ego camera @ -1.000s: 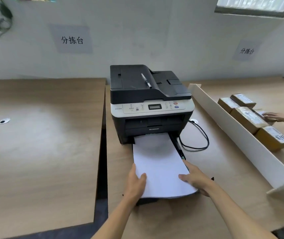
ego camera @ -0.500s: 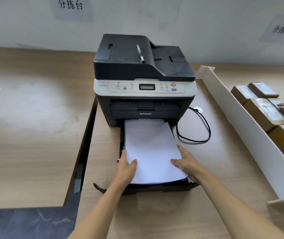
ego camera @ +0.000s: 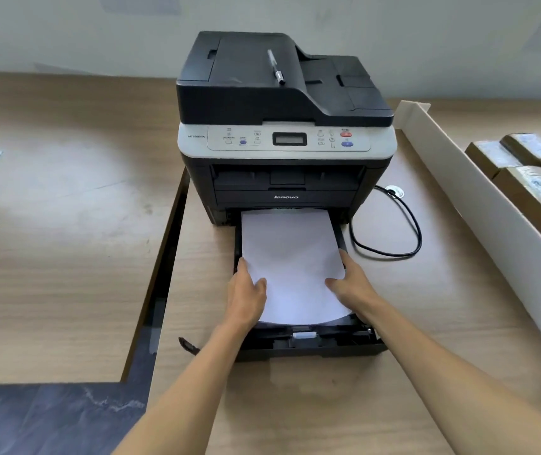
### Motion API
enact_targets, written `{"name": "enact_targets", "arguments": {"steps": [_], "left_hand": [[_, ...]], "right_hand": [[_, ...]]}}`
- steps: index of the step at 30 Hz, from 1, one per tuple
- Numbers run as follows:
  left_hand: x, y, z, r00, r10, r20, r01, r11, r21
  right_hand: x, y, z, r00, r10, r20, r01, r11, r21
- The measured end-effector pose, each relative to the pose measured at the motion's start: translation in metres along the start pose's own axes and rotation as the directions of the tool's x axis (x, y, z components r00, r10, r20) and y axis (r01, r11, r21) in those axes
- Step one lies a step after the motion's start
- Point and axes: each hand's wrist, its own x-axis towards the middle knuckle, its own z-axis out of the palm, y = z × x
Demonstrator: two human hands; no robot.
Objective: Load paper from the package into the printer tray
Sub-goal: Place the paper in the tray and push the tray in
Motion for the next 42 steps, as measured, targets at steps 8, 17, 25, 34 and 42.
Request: {"name": "enact_targets", "arguments": {"steps": [8, 17, 25, 34, 42], "left_hand": [[0.000, 0.009, 0.012, 1.000, -0.011, 0.001, 0.010, 0.939, 0.343], [-0.011, 0.009, 0.018, 0.994, 0.088, -0.062, -0.047, 0.871, 0.489], [-0.022, 0.001, -0.011, 0.996, -0.043, -0.073, 0.057, 0.977, 0.204], [-0.040, 0.016, -0.018, 0.973, -0.226, -0.046, 0.230, 0.966, 0.116], [-0.040, 0.018, -0.014, 0.968, -0.248, -0.049, 0.249, 0.968, 0.027]], "right_hand": [[0.003, 0.007, 0.019, 0.996, -0.038, -0.076, 0.017, 0.966, -0.258], [-0.006, 0.008, 0.029, 0.943, -0.261, -0.206, 0.065, 0.751, -0.657], [-0.025, 0.012, 0.009, 0.962, -0.040, -0.268, -0.087, 0.890, -0.447], [-0.024, 0.014, -0.003, 0.972, 0.124, -0.202, -0.161, 0.970, -0.183], [-0.025, 0.012, 0.000, 0.964, 0.138, -0.228, -0.175, 0.973, -0.152]]}}
